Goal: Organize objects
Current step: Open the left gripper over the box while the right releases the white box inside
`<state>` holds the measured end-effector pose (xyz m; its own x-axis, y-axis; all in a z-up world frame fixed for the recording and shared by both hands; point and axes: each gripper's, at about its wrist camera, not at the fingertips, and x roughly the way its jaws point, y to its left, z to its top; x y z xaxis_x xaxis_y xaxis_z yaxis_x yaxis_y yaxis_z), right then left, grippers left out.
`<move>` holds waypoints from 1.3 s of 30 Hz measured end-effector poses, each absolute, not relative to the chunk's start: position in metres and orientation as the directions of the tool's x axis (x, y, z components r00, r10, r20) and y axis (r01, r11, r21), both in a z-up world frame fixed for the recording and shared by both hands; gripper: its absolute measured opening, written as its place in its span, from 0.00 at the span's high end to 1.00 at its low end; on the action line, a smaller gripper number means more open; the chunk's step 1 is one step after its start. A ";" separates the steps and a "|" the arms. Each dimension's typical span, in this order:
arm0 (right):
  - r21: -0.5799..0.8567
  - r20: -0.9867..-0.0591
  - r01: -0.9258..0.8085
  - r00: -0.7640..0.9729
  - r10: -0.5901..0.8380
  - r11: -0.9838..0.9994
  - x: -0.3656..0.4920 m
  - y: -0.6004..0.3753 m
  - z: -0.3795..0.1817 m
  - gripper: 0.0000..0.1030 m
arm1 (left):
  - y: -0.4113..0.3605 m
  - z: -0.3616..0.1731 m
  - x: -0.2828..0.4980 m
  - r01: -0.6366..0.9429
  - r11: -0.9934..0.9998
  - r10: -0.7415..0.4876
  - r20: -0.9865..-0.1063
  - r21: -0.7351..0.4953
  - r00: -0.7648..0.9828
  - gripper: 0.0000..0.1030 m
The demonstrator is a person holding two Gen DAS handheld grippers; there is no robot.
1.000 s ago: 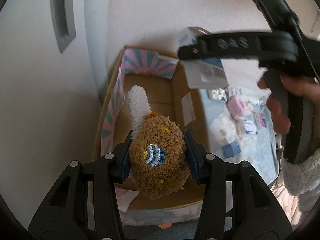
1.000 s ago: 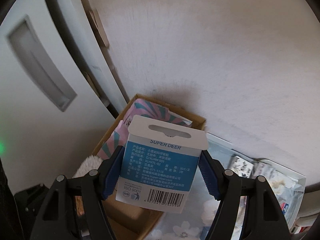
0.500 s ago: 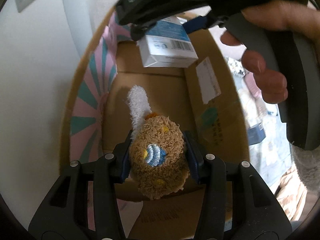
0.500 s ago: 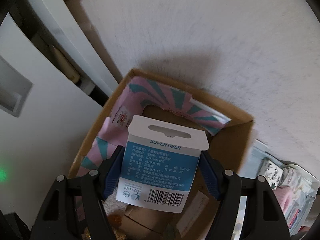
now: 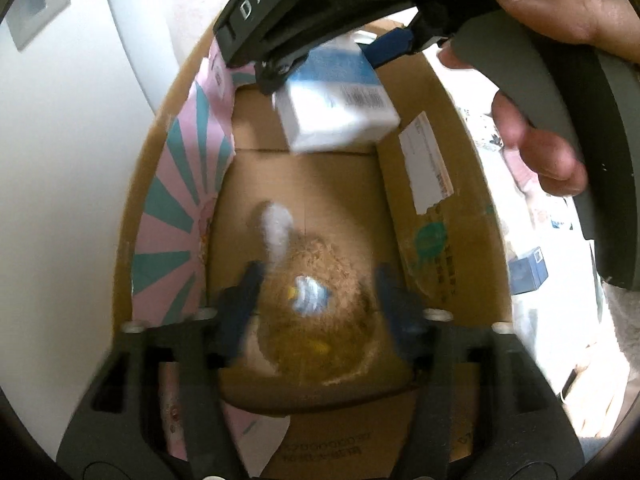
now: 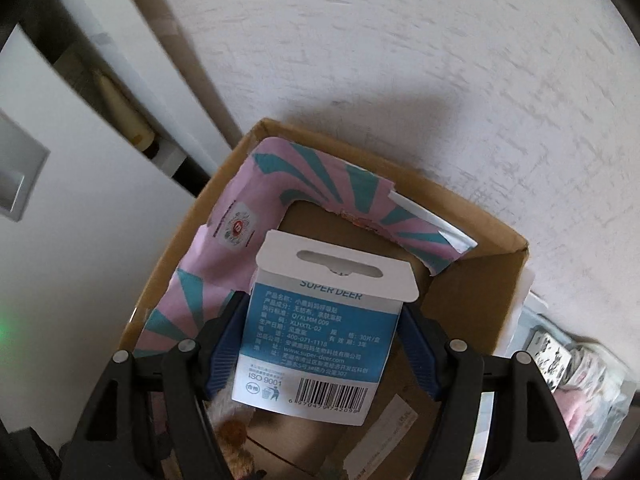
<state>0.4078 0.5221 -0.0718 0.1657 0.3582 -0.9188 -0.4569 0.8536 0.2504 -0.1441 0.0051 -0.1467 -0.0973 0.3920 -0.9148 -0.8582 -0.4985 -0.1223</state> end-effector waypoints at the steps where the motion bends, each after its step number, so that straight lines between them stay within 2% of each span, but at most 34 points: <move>1: 0.258 -0.919 -0.458 0.155 0.362 0.851 0.408 0.521 -0.072 0.25 | 0.005 -0.145 -0.143 -0.860 -0.480 0.421 -0.906 -0.173 -0.053 0.00; 2: 0.266 -0.918 -0.453 0.150 0.367 0.851 0.408 0.519 -0.071 0.09 | 0.006 -0.143 -0.140 -0.860 -0.461 0.446 -0.895 -0.220 -0.010 0.00; 3: 0.277 -0.915 -0.451 0.146 0.377 0.848 0.407 0.517 -0.071 0.00 | 0.008 -0.141 -0.137 -0.861 -0.461 0.444 -0.896 -0.213 -0.016 0.00; 7: 0.295 -0.904 -0.452 0.152 0.399 0.842 0.405 0.504 -0.068 0.00 | 0.010 -0.138 -0.124 -0.883 -0.448 0.415 -0.907 -0.137 -0.071 0.00; 23: 0.274 -0.871 -0.452 0.257 0.418 0.849 0.383 0.481 -0.027 0.00 | -0.009 -0.100 -0.134 -0.824 -0.533 0.458 -0.884 -0.192 -0.091 0.00; 27: 0.291 -0.844 -0.435 0.303 0.443 0.852 0.363 0.467 0.010 0.00 | -0.017 -0.079 -0.118 -0.821 -0.544 0.470 -0.874 -0.176 -0.124 0.00; 28: 0.298 -0.838 -0.434 0.308 0.451 0.850 0.353 0.455 0.033 0.00 | -0.018 -0.074 -0.116 -0.820 -0.544 0.479 -0.869 -0.180 -0.127 0.00; 35: 0.283 -0.799 -0.419 0.394 0.454 0.863 0.315 0.401 0.079 0.00 | -0.021 -0.027 -0.094 -0.813 -0.564 0.517 -0.829 -0.142 -0.214 0.00; 39: 0.288 -0.770 -0.387 0.450 0.452 0.876 0.288 0.355 0.096 0.00 | -0.020 -0.007 -0.080 -0.812 -0.561 0.567 -0.790 -0.163 -0.233 0.00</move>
